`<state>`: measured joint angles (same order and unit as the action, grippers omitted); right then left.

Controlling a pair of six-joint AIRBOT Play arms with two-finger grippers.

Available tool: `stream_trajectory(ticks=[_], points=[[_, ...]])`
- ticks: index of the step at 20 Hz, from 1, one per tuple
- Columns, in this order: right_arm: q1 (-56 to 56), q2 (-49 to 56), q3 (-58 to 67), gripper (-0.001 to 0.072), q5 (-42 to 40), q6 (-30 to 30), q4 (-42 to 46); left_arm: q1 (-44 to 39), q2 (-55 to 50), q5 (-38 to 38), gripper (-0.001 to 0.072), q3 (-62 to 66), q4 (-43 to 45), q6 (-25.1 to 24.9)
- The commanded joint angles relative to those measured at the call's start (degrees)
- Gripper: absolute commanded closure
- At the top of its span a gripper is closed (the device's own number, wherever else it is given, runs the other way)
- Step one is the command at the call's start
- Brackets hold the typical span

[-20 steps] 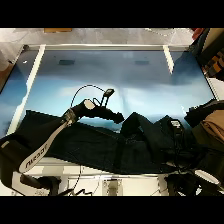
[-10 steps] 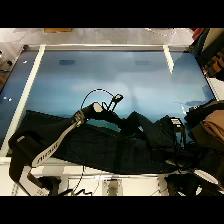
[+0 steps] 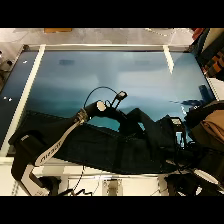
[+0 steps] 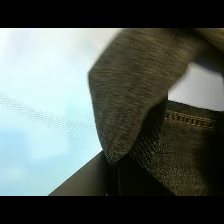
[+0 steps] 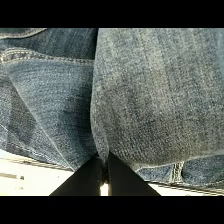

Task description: Fold the clothes and pants, and hang the long-sleeved shirts on hangers.

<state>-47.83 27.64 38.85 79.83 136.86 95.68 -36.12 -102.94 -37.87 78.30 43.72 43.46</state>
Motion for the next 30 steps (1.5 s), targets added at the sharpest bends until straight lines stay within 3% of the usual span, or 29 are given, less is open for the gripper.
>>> stream_trajectory(ticks=[1, 3, 6, 9, 11, 15, 18, 19, 21, 24, 28, 30], points=[[0.0, -0.02, 0.02, 0.0683, 0.0, 0.02, 1.03, 1.44, 1.53, 1.88, 0.0677, 7.21, 18.75, -2.38], [0.0, -0.02, 0.02, 0.0684, -0.87, 0.02, 2.12, 1.7, 3.89, 4.7, 0.0677, 11.54, 35.3, -2.38], [0.0, -0.02, 0.02, 0.0684, -9.14, 0.0, 5.22, 1.92, 8.72, 17.88, 0.0677, 13.64, 54.23, -2.4], [0.0, -0.02, 0.02, 0.0684, -19.08, -0.04, 13.0, 2.54, 13.2, 29.18, 0.0677, 13.66, 61.64, -2.43], [0.0, 0.07, 0.02, 0.0684, -22.95, 0.02, 21.64, 3.43, 15.85, 30.03, 0.0677, 13.66, 62.58, -2.43], [2.58, 4.9, 0.02, 0.0684, -29.27, 0.04, 35.23, 7.26, 18.99, 24.15, 0.0677, 13.64, 62.62, -2.45], [12.28, 14.49, 0.02, 0.0683, -43.01, 0.0, 35.67, 10.21, 19.91, 18.4, 0.0677, 13.64, 62.75, -2.4], [16.5, 18.69, 0.09, 0.0643, -50.1, 0.04, 35.36, 10.69, 19.74, 15.56, 0.0677, 13.64, 62.69, -2.4], [24.04, 26.53, 1.25, 0.0237, -60.7, 0.13, 33.31, 11.37, 19.12, 7.34, 0.0677, 13.64, 62.77, -2.43], [32.15, 33.22, 6.36, 0.0199, -57.48, 0.2, 30.38, 12.94, 17.97, -0.07, 0.0677, 13.64, 65.53, -2.43], [43.5, 33.53, 10.86, 0.02, -46.97, -0.07, 30.53, 18.01, 18.14, -1.81, 0.0677, 13.64, 72.48, -2.43], [48.92, 33.42, 11.56, 0.0202, -41.94, -4.13, 30.51, 21.33, 18.86, -6.1, 0.0676, 13.64, 72.37, -2.38]])
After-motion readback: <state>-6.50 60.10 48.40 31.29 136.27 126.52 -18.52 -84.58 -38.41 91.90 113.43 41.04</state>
